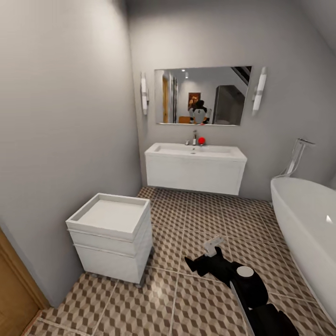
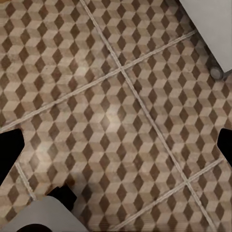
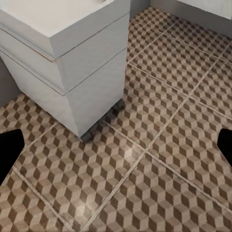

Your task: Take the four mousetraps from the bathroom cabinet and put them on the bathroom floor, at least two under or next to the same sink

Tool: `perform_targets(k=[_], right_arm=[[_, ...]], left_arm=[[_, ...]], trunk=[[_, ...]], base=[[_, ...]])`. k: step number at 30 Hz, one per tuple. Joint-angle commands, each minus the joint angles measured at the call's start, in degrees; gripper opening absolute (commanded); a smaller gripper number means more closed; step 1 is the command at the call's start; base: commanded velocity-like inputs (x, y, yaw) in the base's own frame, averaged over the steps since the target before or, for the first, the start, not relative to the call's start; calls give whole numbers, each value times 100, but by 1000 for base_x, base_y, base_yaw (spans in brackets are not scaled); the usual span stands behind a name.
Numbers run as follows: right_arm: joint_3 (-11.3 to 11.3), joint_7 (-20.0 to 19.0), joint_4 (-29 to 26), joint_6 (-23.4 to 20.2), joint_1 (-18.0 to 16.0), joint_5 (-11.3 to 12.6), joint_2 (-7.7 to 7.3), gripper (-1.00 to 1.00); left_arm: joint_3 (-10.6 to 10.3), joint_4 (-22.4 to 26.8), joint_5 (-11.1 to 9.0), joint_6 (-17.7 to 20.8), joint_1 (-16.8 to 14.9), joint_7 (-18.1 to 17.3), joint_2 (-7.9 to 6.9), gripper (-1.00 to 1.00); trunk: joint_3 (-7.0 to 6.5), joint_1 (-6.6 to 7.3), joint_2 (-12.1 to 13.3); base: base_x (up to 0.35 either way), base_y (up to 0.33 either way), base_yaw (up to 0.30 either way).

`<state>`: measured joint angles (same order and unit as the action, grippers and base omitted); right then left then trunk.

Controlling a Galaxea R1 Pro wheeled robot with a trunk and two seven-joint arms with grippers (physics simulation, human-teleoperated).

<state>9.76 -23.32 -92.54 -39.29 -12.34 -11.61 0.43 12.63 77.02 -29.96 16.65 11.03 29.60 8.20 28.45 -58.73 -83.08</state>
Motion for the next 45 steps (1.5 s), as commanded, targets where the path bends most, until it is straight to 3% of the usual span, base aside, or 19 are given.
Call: perform_targets(k=[1,10,19,27,32,39,45], right_arm=[[11,8,0,-8,-14,-6,36,100],[135,65,100,-283,-59,-96,324,100],[297,91,50,-335,-49,-153,376,100],[348,98,15,-396,-31,-177,393,100],[345,96,10,-411,-25,-181,400,100],[358,119,8,-505,-23,-219,433,100],[382,155,12,-563,-23,-229,439,100]], left_arm=[[-12,-13,0,-4,-3,0,-1,100],[-50,-57,-1,-20,-11,1,-2,100],[-65,-40,27,-24,-13,12,-2,100],[-365,223,47,33,40,65,-14,100],[-443,310,31,39,42,73,-12,100],[-424,177,19,12,6,85,-19,100],[-350,115,-105,-14,4,86,-35,100]], trunk=[[6,0,0],[60,0,0],[111,0,0],[141,0,0],[165,0,0],[63,154,281],[-41,286,521]], base=[[-76,-256,239],[-45,-280,233],[-10,-298,231],[-2,-256,264],[0,-63,249],[0,-15,260],[0,-1,288]])
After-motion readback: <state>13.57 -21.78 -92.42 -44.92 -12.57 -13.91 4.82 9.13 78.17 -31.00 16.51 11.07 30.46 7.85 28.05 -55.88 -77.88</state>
